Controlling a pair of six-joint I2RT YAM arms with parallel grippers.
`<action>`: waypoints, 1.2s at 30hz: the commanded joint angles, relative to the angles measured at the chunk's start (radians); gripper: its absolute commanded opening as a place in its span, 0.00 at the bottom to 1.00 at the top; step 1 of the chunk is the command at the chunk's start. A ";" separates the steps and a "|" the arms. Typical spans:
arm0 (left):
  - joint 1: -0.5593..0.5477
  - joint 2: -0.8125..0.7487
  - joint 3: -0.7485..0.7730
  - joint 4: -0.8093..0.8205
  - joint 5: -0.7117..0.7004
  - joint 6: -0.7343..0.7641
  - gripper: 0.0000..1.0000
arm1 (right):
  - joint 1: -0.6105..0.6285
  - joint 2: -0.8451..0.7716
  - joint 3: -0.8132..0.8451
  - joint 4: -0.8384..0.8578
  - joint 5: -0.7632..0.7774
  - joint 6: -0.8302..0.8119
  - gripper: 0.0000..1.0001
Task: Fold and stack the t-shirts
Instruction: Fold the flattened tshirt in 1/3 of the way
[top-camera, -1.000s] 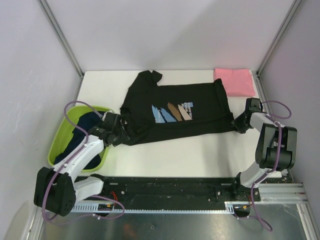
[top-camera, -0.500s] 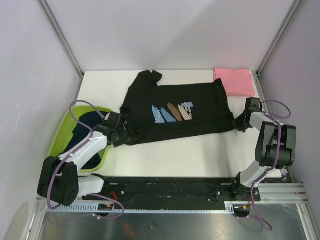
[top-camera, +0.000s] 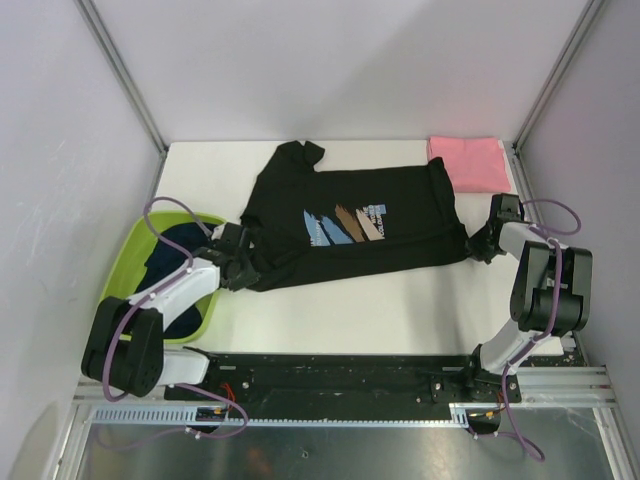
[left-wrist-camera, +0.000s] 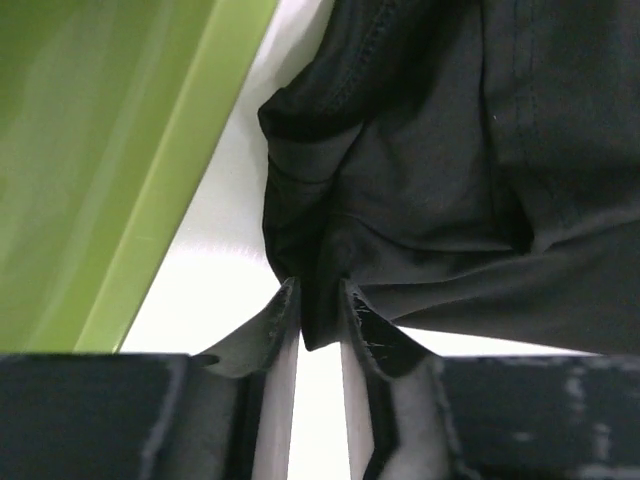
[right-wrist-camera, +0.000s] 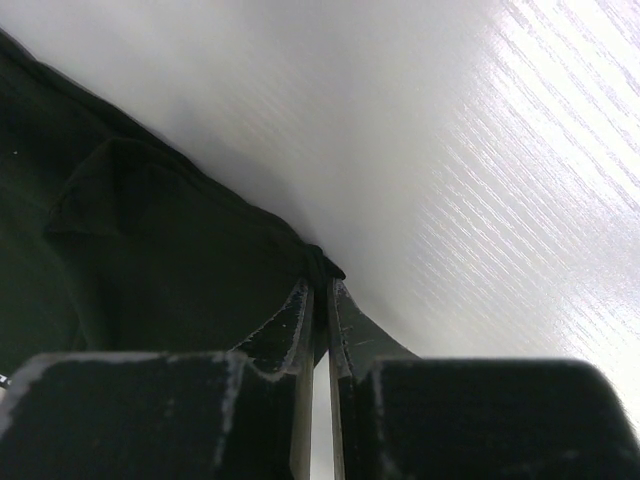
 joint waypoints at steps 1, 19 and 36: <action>-0.004 0.016 0.005 0.027 -0.068 -0.001 0.18 | 0.001 0.023 0.030 -0.021 0.039 -0.018 0.01; -0.009 -0.270 -0.126 -0.147 -0.082 -0.146 0.00 | -0.046 -0.086 0.034 -0.313 0.196 0.010 0.00; -0.097 -0.495 -0.269 -0.389 -0.047 -0.483 0.00 | -0.231 -0.332 -0.155 -0.499 0.174 0.075 0.00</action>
